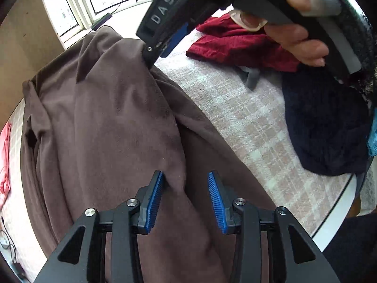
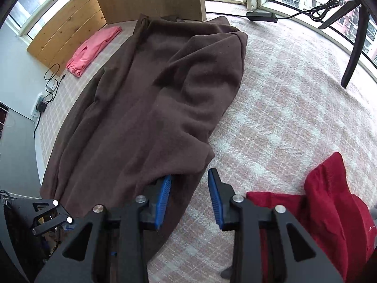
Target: Fold clothes
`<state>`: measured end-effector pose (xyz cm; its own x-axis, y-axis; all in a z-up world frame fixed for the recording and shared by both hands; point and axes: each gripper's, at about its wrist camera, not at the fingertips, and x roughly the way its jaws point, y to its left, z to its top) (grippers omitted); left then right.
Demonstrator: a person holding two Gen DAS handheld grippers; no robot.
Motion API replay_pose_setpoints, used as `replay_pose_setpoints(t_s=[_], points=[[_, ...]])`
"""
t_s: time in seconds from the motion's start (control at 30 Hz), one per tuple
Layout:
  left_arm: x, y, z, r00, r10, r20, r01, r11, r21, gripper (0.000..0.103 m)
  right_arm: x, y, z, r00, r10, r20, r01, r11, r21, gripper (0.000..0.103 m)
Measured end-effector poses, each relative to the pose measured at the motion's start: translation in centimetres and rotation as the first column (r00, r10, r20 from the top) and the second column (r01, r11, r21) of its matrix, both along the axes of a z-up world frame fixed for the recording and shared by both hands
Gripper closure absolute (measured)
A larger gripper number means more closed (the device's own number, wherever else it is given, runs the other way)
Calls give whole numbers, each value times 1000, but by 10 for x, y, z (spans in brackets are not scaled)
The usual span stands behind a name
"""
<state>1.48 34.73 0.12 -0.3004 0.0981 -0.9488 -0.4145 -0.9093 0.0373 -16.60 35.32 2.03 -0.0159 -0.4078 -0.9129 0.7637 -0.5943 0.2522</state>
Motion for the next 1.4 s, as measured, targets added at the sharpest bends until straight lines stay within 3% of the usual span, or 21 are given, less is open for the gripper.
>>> replay_pose_setpoints(t_s=[0.03,0.1,0.17,0.33,0.6,0.67,0.77,0.83,0.9,1.0,1.1,1.23,1.4], points=[[-3,-3,-3,1000,11,2,-11,1000,-2,90,2,0,1,1000,9,-12,-9,1000,6,71],[-6,-21,4,998,63,17,-64,995,82,96,7,2,0,999,31,-15,-31,999,8,71],[-7,-41,11,992,120,23,-122,982,146,96,11,4,-1,998,55,-9,-55,998,8,71],[-1,-71,25,978,206,29,-207,952,225,97,11,-7,-11,995,90,-36,-89,995,33,71],[7,-68,25,982,188,31,-190,952,241,97,-7,-16,-22,996,73,-49,-69,995,73,75],[7,-69,26,984,173,34,-176,953,246,97,-16,0,-22,999,34,-8,-33,997,64,89],[8,-60,20,988,138,69,-152,946,287,96,-31,25,-25,998,-39,51,35,997,72,88],[12,-52,19,990,96,106,-125,940,316,89,-37,33,-27,992,-84,98,78,995,66,88],[22,-49,27,991,64,117,-101,936,336,88,-33,31,-22,995,-64,71,57,993,100,88],[47,-60,39,993,78,92,-104,943,316,78,-24,31,-8,1000,4,15,-7,978,208,87],[73,-80,44,987,130,91,-150,950,273,76,-33,36,28,998,-8,-64,18,986,166,87],[105,-101,39,973,192,130,-219,946,241,76,-57,-2,57,995,-12,-99,12,1000,-2,88],[120,-105,26,953,260,157,-292,924,245,76,-89,-91,10,995,44,-87,-37,996,77,88]])
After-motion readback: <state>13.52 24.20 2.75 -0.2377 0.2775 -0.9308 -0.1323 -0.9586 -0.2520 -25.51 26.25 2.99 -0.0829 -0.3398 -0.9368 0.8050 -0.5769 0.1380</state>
